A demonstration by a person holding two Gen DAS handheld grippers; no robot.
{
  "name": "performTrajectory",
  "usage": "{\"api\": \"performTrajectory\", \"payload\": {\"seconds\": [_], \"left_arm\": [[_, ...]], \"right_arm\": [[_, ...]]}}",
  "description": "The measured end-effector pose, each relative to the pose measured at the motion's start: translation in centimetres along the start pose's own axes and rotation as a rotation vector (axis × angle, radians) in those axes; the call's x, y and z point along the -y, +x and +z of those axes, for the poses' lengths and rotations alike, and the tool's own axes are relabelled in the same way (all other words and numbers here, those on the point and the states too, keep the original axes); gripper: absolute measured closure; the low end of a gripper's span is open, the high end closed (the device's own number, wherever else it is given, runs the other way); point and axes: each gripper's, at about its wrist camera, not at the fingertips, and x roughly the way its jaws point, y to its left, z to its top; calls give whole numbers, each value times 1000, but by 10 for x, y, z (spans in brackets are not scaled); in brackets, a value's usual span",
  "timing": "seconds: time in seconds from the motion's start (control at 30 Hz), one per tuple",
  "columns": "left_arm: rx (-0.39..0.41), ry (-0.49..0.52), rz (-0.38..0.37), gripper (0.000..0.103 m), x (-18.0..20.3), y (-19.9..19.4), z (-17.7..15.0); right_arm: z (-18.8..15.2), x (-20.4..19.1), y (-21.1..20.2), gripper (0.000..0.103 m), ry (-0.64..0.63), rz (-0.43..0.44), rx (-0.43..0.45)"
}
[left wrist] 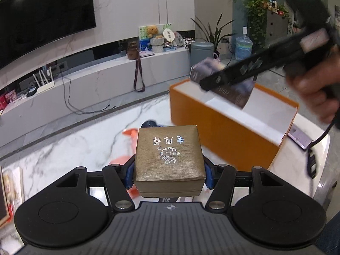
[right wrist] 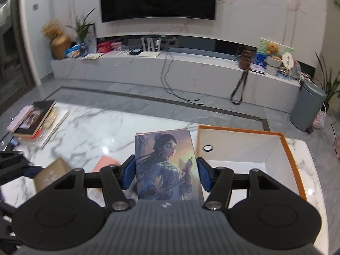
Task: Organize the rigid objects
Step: 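Lift the gold-brown box and painted book and carry both over the orange box, then lower both items into the orange box and open both tools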
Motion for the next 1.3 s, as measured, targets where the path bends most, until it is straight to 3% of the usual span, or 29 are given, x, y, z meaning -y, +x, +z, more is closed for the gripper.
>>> {"api": "performTrajectory", "payload": {"seconds": [0.4,0.63,0.87,1.13,1.3], "left_arm": [[37,6,-86,35,39,42,50],[17,136,-112,35,75,72,66],[-8,179,-152,35,93,91,68],[-26,394,-199,35,119,106,66],[-68,511,-269,35,122,121,66]], "right_arm": [[-18,63,16,42,102,-43,-25],[-32,97,21,42,118,-113,-64],[-43,131,25,42,161,-145,-83],[-60,162,25,42,202,-155,-110],[-65,166,29,42,198,-143,-126]]}}
